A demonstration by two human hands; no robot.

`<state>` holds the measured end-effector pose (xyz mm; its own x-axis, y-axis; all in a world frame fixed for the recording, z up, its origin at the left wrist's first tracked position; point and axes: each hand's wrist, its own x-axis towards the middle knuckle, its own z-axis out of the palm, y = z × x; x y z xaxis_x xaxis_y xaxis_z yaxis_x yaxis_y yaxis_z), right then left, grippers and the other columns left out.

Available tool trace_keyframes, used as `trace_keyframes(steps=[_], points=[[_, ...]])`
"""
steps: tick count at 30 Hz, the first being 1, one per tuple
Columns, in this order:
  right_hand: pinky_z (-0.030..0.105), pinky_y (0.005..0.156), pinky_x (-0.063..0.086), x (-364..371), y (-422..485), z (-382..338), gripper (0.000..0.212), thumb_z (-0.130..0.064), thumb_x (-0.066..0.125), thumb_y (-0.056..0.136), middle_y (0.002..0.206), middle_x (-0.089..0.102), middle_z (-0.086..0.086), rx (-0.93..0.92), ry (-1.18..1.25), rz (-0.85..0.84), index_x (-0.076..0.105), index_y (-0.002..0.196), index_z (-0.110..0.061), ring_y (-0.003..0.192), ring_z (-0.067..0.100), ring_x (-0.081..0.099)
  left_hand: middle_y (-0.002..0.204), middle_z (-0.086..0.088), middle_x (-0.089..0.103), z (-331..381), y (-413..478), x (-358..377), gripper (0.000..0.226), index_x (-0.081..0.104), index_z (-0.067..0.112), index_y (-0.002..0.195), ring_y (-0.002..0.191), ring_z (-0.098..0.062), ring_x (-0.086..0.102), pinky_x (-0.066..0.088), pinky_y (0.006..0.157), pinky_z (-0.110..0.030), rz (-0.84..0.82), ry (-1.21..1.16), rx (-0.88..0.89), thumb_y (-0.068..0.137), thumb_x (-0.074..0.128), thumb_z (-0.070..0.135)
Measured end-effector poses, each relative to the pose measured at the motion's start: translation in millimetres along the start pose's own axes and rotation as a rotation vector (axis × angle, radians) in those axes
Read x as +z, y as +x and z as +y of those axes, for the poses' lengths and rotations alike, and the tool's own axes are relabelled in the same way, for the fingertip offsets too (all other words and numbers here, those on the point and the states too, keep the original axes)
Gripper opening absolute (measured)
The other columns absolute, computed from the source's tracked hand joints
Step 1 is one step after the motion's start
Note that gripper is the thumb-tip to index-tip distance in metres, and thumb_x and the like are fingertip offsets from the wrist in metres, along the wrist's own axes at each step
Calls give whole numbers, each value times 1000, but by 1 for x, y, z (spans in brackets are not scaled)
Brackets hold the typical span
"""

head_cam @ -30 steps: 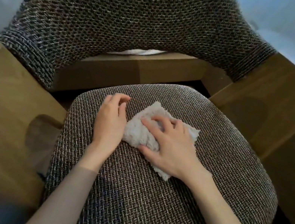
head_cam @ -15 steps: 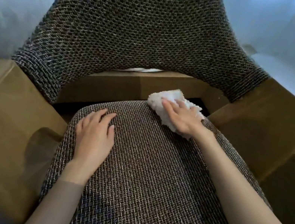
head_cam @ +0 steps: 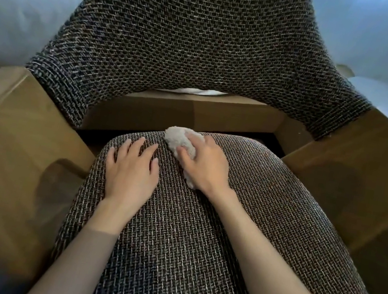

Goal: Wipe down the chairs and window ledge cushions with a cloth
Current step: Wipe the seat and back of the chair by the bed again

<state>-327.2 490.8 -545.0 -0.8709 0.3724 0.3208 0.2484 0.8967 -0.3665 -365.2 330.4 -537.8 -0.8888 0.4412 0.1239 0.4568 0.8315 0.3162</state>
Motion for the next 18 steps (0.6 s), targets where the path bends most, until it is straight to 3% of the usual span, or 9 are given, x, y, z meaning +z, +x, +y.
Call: trace_keyframes(steps=[4, 7, 11, 14, 16, 18], points=[[33, 68, 46, -16, 9, 20, 37, -42, 50, 92, 104, 56, 7, 20, -121, 42, 63, 120, -21, 91, 25, 57, 155, 0, 29, -3, -2, -1, 46, 37, 29, 145, 144, -19, 19, 9, 118, -43, -1, 0, 7, 100, 29, 39], [32, 64, 38, -45, 16, 70, 32, -40, 47, 93, 103, 56, 11, 249, -247, 135, 66, 102, -15, 95, 31, 56, 154, 2, 30, -2, -2, -2, 45, 39, 31, 143, 144, -18, 19, 8, 118, -47, -15, -5, -5, 100, 30, 41], [40, 79, 44, -52, 21, 85, 39, -43, 48, 91, 110, 56, 16, 412, -289, 161, 66, 114, -16, 101, 36, 53, 153, 5, 32, -1, -2, -5, 42, 43, 35, 139, 143, -18, 20, 6, 111, -63, -29, -18, -65, 99, 34, 42], [34, 72, 41, -31, 30, 52, 39, -38, 43, 95, 106, 58, 18, 357, -117, 100, 67, 104, -10, 93, 33, 57, 153, 1, 32, -4, -2, -9, 44, 43, 30, 141, 142, -21, 22, 12, 113, -57, -20, -50, -112, 99, 35, 41], [32, 65, 37, -12, 34, 17, 39, -34, 40, 97, 98, 60, 17, 236, 26, 28, 65, 86, -6, 85, 32, 59, 152, -3, 34, -9, -5, -10, 46, 43, 25, 141, 142, -22, 25, 16, 115, -53, -11, -53, -84, 99, 37, 39], [33, 66, 40, 7, 35, -24, 35, -34, 43, 97, 97, 59, 15, 75, 104, -27, 65, 86, -8, 84, 32, 60, 149, -8, 39, -14, -9, -11, 45, 48, 18, 139, 138, -24, 32, 22, 115, -49, 23, -94, -54, 98, 43, 35]])
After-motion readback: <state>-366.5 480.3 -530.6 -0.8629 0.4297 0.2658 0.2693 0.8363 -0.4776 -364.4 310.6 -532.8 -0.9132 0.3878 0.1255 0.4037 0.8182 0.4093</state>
